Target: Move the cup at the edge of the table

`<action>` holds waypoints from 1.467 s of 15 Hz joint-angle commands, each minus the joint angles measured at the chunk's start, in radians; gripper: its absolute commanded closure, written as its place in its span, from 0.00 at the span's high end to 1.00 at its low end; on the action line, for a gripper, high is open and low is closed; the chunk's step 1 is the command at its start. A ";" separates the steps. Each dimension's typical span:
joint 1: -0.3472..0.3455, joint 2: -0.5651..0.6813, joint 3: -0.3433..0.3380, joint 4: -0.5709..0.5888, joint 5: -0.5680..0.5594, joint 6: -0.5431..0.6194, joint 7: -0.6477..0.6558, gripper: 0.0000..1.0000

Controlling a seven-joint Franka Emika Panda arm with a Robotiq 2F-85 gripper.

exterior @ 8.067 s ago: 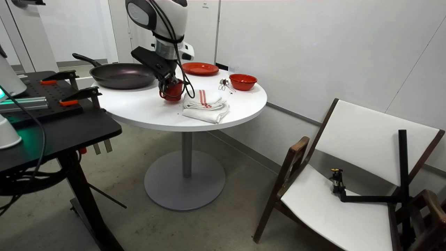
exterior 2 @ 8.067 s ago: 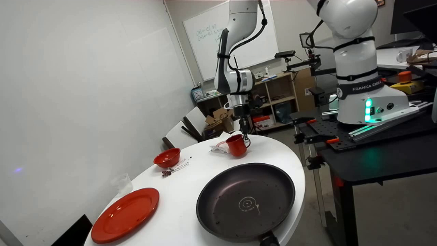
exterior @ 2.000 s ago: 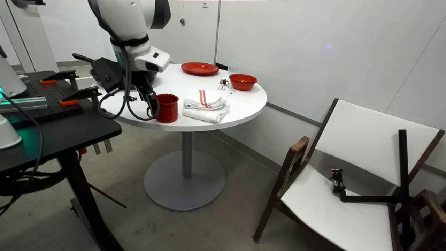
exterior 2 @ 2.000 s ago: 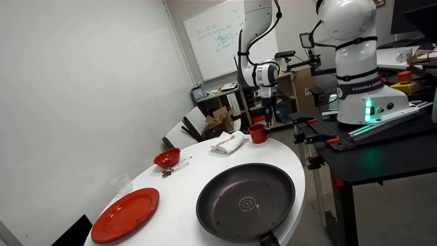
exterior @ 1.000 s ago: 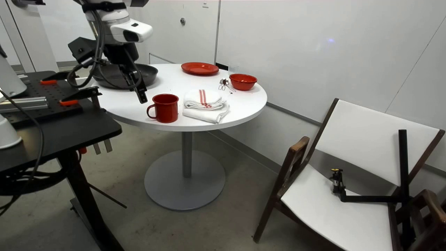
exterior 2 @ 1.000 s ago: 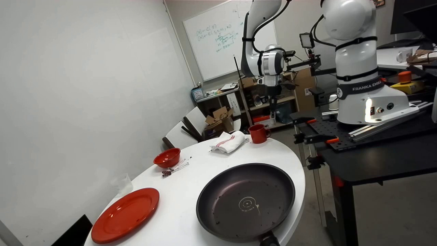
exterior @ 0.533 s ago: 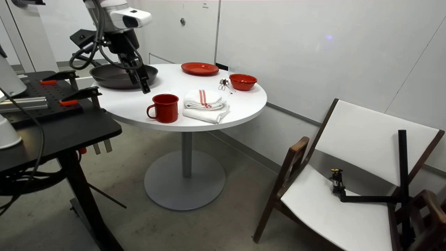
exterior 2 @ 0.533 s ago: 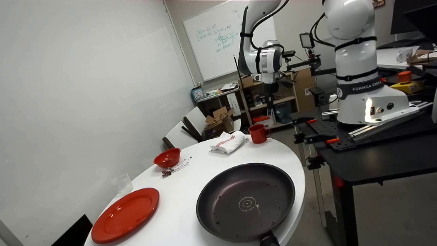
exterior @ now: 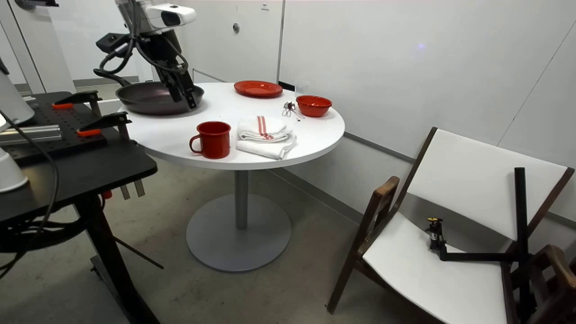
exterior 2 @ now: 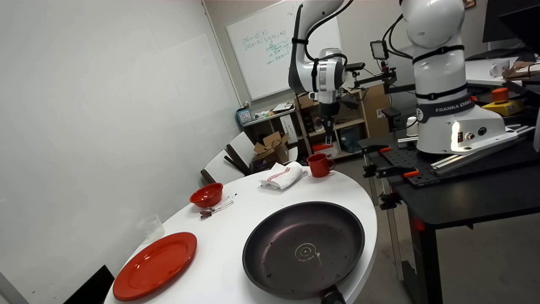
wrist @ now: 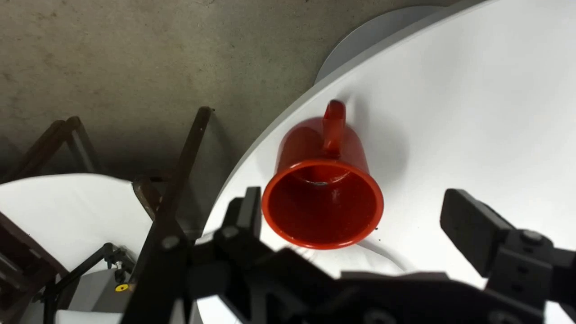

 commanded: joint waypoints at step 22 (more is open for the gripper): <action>0.225 -0.003 0.178 0.000 0.068 0.083 0.000 1.00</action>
